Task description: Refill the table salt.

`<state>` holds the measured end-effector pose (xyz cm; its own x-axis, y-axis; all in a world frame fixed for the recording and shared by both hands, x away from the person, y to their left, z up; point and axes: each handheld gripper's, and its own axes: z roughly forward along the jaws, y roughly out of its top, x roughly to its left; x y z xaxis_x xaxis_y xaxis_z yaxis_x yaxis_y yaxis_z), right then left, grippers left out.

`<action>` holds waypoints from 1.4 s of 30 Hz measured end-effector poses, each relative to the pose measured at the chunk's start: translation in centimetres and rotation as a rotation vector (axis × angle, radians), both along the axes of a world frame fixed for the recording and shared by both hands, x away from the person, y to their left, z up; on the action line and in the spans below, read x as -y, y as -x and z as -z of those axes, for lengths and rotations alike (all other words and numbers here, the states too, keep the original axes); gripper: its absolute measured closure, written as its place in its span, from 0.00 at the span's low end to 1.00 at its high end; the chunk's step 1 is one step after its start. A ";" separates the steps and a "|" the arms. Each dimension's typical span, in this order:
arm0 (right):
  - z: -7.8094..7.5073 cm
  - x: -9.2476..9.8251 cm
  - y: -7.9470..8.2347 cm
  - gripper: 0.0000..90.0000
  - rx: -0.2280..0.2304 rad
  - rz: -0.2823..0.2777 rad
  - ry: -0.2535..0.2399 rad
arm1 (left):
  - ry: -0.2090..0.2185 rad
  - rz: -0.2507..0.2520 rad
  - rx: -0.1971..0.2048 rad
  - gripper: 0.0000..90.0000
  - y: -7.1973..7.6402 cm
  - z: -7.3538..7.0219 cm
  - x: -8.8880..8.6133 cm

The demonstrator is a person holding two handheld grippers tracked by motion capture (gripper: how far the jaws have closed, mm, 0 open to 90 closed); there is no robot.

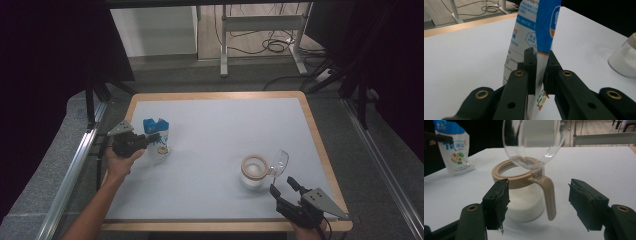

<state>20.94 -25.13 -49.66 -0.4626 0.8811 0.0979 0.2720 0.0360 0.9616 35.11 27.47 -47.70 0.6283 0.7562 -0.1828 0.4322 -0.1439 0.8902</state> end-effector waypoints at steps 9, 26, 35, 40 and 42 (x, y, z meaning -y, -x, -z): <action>-0.2 1.0 -0.2 0.37 0.004 0.035 -0.013 | -0.007 -0.002 -0.011 0.84 0.1 0.8 0.4; -0.2 1.4 -0.1 0.37 0.008 0.049 -0.012 | -0.025 -0.012 -0.007 0.72 -0.1 0.7 1.6; -0.3 1.5 0.0 0.37 0.010 0.052 -0.016 | -0.021 -0.010 -0.004 0.58 0.2 0.6 1.8; -0.4 1.8 -0.1 0.37 0.014 0.050 -0.014 | -0.026 -0.021 0.006 0.49 0.9 0.5 1.7; -0.5 2.0 -0.1 0.37 0.014 0.050 -0.015 | -0.029 -0.021 0.006 0.47 1.2 0.6 1.5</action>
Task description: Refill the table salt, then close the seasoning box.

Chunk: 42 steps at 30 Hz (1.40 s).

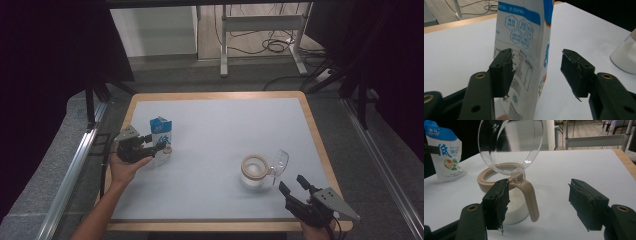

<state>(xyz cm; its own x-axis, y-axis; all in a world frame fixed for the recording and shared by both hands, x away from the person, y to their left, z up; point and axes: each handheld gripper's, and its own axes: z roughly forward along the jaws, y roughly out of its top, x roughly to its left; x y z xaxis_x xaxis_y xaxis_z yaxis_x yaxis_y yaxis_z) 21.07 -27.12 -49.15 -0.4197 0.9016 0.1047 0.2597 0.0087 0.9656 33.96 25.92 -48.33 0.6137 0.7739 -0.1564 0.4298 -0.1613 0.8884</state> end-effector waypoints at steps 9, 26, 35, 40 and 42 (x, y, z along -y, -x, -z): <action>-0.8 1.5 -0.3 0.49 0.024 0.036 -0.003 | 0.006 -0.002 -0.024 0.40 1.3 1.1 -1.1; -4.5 0.8 -4.1 1.00 0.011 0.006 0.096 | -0.034 0.007 -0.066 0.34 3.8 2.5 -1.8; -4.7 0.1 -4.3 1.00 0.010 -0.019 0.100 | -0.029 0.018 -0.064 0.34 4.7 2.9 -2.0; -4.9 -0.5 -4.7 1.00 0.014 -0.038 0.113 | -0.033 0.031 -0.077 0.34 5.1 3.5 -1.8; -5.0 -0.7 -4.8 1.00 0.012 -0.037 0.112 | -0.033 0.034 -0.082 0.34 5.2 3.7 -1.8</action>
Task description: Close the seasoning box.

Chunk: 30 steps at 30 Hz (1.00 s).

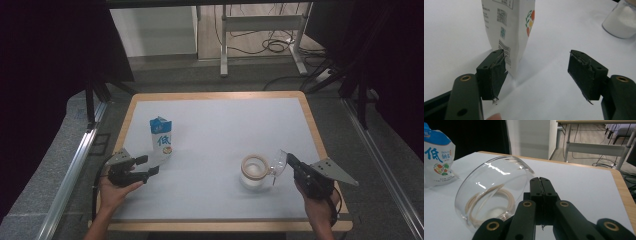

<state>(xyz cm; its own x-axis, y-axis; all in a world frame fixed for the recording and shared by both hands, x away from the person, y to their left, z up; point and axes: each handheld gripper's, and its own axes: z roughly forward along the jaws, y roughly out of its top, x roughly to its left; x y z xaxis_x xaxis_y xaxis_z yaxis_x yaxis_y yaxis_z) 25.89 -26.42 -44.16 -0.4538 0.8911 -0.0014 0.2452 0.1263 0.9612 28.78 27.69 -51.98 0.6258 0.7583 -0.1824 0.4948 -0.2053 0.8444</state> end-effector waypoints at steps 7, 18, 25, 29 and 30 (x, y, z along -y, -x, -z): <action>-0.2 -0.6 -0.4 1.00 -0.002 -0.010 0.011 | -0.005 0.002 -0.006 0.34 0.2 0.3 -0.1; 0.2 -5.3 -2.7 1.00 -0.078 -0.092 0.098 | -0.006 0.018 -0.013 0.34 0.7 1.0 0.4; 0.7 -7.8 -3.3 1.00 -0.112 -0.138 0.159 | 0.008 0.020 0.003 0.34 1.1 0.6 0.3; 0.6 -7.7 -3.2 1.00 -0.116 -0.149 0.159 | 0.007 0.024 0.005 0.34 1.2 0.5 0.4; 0.7 -7.6 -3.2 1.00 -0.116 -0.154 0.154 | 0.007 0.024 0.005 0.34 1.2 0.5 0.5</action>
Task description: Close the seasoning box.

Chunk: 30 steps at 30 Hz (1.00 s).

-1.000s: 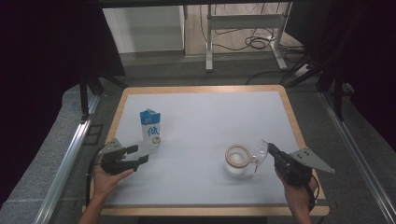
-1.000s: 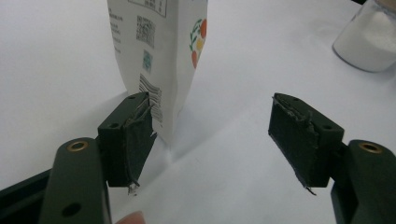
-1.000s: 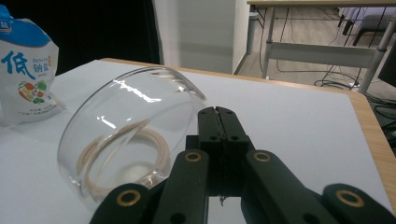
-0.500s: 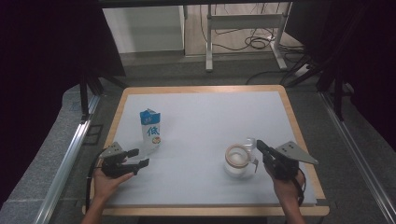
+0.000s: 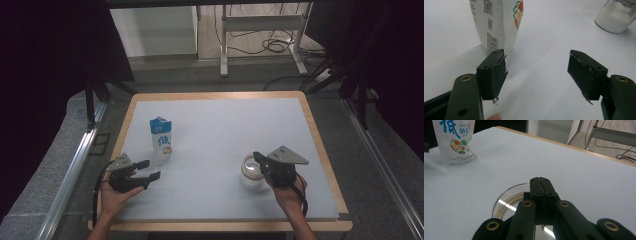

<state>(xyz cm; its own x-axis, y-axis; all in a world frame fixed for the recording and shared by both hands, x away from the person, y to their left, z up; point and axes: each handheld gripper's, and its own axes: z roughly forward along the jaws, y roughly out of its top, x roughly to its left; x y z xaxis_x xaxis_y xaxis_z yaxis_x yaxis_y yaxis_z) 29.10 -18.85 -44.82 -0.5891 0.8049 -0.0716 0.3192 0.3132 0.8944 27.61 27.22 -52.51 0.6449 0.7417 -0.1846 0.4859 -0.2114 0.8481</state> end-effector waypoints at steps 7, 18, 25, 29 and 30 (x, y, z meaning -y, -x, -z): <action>-0.3 1.4 0.2 1.00 0.019 -0.010 -0.034 | 0.004 -0.003 0.001 0.34 0.1 0.0 0.0; 0.7 7.6 0.1 0.91 0.016 0.053 -0.125 | -0.005 -0.001 -0.014 0.35 0.4 0.3 0.5; 2.9 11.4 -0.7 0.58 -0.004 0.139 -0.152 | -0.014 0.006 -0.017 0.34 0.5 0.4 1.0; 4.4 12.4 -0.8 0.47 -0.019 0.161 -0.132 | -0.013 0.003 -0.019 0.34 0.5 0.4 1.1; 4.6 12.6 -0.8 0.46 -0.022 0.161 -0.128 | -0.014 0.004 -0.020 0.34 0.5 0.4 1.2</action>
<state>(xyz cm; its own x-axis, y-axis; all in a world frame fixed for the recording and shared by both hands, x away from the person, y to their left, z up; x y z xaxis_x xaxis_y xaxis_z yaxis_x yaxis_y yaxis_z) 29.93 -31.42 -49.41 -0.4523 0.8905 0.0488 0.3756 0.1405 0.9161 27.10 26.07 -52.91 0.6438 0.7419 -0.1872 0.5021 -0.2251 0.8350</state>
